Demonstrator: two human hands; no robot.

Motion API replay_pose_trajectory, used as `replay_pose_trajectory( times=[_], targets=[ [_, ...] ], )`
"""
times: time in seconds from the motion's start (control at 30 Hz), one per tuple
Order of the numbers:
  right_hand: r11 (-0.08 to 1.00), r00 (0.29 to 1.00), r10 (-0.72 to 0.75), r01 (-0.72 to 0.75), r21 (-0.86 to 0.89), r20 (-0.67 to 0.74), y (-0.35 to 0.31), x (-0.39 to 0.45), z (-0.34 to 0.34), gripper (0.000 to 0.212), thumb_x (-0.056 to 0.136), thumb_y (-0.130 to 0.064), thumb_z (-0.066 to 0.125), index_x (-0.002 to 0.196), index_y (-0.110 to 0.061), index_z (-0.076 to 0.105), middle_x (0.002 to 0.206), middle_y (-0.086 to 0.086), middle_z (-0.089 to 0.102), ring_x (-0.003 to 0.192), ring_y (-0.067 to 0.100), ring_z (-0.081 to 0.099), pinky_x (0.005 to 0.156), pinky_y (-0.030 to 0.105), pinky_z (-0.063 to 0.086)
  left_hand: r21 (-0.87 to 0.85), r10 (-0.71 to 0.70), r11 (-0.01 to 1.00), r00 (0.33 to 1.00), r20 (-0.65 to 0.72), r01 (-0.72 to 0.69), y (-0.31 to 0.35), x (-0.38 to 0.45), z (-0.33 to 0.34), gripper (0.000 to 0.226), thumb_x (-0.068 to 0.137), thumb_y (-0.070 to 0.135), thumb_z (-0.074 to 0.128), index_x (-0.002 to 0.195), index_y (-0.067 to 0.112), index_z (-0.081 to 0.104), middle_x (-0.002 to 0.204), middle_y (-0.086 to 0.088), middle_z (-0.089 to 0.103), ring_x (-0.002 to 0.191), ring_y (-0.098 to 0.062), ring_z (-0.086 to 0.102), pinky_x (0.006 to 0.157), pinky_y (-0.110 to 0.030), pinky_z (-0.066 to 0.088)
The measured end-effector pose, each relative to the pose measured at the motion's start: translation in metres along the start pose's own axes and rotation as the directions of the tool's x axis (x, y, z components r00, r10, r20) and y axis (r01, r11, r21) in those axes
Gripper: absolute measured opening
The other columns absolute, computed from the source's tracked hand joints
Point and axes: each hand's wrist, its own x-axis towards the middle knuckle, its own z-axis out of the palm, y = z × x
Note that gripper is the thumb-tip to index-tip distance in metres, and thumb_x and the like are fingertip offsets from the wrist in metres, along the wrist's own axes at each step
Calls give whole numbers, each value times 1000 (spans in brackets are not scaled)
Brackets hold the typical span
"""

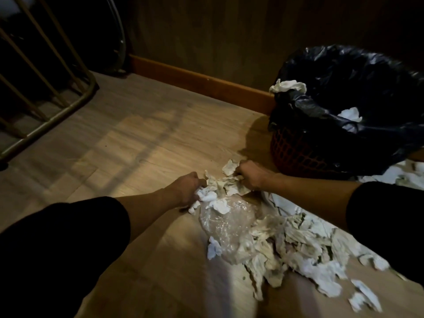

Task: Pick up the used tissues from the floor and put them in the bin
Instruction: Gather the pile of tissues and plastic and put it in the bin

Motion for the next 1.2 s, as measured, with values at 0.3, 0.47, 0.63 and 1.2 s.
replay_pose_trajectory(
  times=[0.3, 0.47, 0.63, 1.2],
  targets=[
    [1000, 993, -4, 5, 7, -117, 2, -35, -65, 18, 83, -19, 70, 83, -1, 68, 81, 16, 68, 83, 34, 67, 63, 31, 43, -138, -67, 990, 941, -333, 21, 24, -13, -63, 37, 76, 20, 68, 112, 12, 67, 107, -18, 69, 103, -35, 64, 83, -34, 49],
    [991, 948, 67, -29, 127, -312, -15, -56, -113, 25, 81, -27, 72, 84, -4, 62, 83, 11, 64, 81, 28, 63, 66, 33, 45, -533, -298, 845, 859, -416, 36, 40, -22, -107, 47, 76, 35, 76, 117, 13, 65, 106, -12, 73, 91, -31, 72, 82, -41, 60],
    [941, 864, 187, -21, 338, -467, -33, -79, -165, 40, 78, -28, 75, 109, -11, 57, 104, 7, 58, 98, 25, 57, 79, 35, 48, -816, -427, 565, 803, -415, -121, 67, -38, -149, 31, 80, 28, 77, 106, 13, 71, 97, -9, 75, 82, -22, 73, 75, -40, 63],
    [685, 635, 513, 103, 721, -578, 4, -161, -269, 34, 77, -28, 81, 109, -20, 75, 103, 0, 73, 97, 15, 68, 88, 37, 58, -830, -388, 404, 750, -535, -383, 220, -25, -248, 46, 74, 27, 74, 118, 19, 62, 113, -4, 70, 101, -23, 67, 89, -42, 58]
  ],
)
